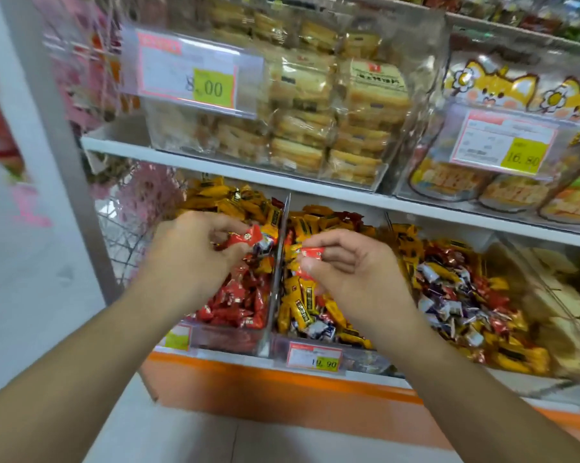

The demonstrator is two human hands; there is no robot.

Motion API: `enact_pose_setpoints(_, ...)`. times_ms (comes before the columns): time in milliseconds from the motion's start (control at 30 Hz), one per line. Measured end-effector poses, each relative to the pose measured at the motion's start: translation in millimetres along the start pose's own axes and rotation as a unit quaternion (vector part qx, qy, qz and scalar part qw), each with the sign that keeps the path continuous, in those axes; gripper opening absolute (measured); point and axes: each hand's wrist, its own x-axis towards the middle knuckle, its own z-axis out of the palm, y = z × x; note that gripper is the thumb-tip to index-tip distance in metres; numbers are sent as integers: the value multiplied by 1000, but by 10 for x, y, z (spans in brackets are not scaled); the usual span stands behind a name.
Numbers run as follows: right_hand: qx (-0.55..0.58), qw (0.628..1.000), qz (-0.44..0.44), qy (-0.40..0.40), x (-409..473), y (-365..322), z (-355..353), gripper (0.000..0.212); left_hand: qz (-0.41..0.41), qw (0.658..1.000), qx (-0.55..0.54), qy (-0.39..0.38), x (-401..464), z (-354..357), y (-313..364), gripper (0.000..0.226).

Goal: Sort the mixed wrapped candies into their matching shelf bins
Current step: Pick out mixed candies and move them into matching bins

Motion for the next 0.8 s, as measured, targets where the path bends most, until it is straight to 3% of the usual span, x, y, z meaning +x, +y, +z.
enact_pose_setpoints(133,-74,996,-30,-45,101,-70,326,22,8,996,89,28,44,-130,-177,30)
enact_pose_setpoints(233,-129,988,-41,-78,129,-33,452,38,23,995,102,-7,30,-69,-159,40)
enact_pose_setpoints(367,-156,985,-17,-71,43,-19,228,39,52,996,69,-32,16,50,14,39)
enact_pose_setpoints(600,-185,982,8,43,-95,324,-682,23,212,968,69,-116,-169,547,337,40)
enact_pose_setpoints(800,-256,956,54,132,-68,925,-1599,27,256,945,54,-198,-297,1060,606,49)
